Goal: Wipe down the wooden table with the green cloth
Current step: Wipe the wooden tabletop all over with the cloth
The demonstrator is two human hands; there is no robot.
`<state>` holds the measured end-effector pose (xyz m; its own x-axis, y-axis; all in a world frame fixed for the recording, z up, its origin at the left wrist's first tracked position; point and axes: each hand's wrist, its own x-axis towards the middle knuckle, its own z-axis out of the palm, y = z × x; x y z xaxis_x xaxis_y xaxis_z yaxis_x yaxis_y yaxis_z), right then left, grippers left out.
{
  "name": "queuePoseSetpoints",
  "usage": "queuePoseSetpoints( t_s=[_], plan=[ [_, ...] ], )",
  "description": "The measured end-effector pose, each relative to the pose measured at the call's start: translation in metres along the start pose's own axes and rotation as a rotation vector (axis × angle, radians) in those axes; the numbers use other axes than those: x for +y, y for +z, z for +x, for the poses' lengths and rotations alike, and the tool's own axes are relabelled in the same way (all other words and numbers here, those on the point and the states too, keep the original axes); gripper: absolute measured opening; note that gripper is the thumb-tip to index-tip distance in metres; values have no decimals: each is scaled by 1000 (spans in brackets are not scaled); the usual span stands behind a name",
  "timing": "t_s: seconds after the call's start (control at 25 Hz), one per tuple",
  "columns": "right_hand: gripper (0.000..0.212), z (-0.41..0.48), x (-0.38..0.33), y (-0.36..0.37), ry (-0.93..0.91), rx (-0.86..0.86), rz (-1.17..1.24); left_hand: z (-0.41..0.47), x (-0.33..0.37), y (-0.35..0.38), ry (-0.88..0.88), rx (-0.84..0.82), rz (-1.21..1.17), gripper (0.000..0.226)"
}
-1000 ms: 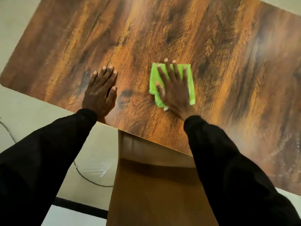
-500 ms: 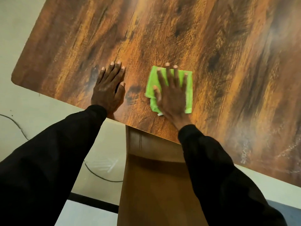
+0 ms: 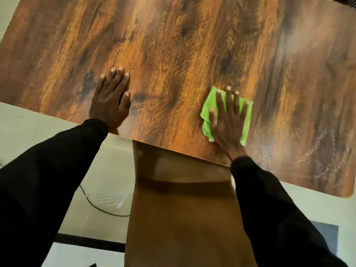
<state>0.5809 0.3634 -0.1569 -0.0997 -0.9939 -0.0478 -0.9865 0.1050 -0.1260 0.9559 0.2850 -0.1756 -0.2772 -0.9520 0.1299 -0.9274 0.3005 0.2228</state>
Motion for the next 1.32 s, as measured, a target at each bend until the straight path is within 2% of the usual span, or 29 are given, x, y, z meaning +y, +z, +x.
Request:
queuePoseSetpoints(
  t_s=[0.08,0.2,0.28,0.32,0.44,0.56,0.64,0.68,0.76,0.84,0.92,1.04,1.16,1.24,1.32],
  plan=[
    [65,22,-26,0,-23,-19,14,-4,11,5,44,-7,16,59],
    [66,-6,-55,9,-271,-86,-16,-10,44,14,115,-21,-8,60],
    [66,-49,-42,11,-408,-108,-11,-10,71,21,179,-31,-28,61],
    [66,-68,-25,11,-410,-106,5,-8,84,25,212,-38,-30,61],
    [64,-91,41,0,-214,-77,21,-5,120,35,234,-64,-26,62],
    [64,-43,80,-13,20,-37,-16,-1,148,44,215,-82,-15,63],
    [65,-3,75,-15,108,-15,4,-2,158,49,234,-102,-15,64],
    [66,8,66,-13,103,-17,2,-2,160,51,244,-106,-18,64],
    [67,0,48,-7,-30,-41,-16,-2,158,50,254,-112,-33,64],
    [66,-41,46,-1,-221,-53,-36,-2,159,47,245,-108,-41,63],
    [65,-89,70,1,-280,-71,-8,-1,162,46,233,-114,-40,63],
    [65,-110,130,-11,-112,-64,-9,-2,166,46,227,-117,-33,64],
    [65,-65,155,-20,111,-22,-2,-2,169,46,222,-124,-18,64],
    [66,-40,142,-21,110,-22,-1,-2,188,49,224,-135,-18,64],
    [66,-46,125,-15,-33,-23,1,2,220,56,238,-135,-39,64]
  ],
)
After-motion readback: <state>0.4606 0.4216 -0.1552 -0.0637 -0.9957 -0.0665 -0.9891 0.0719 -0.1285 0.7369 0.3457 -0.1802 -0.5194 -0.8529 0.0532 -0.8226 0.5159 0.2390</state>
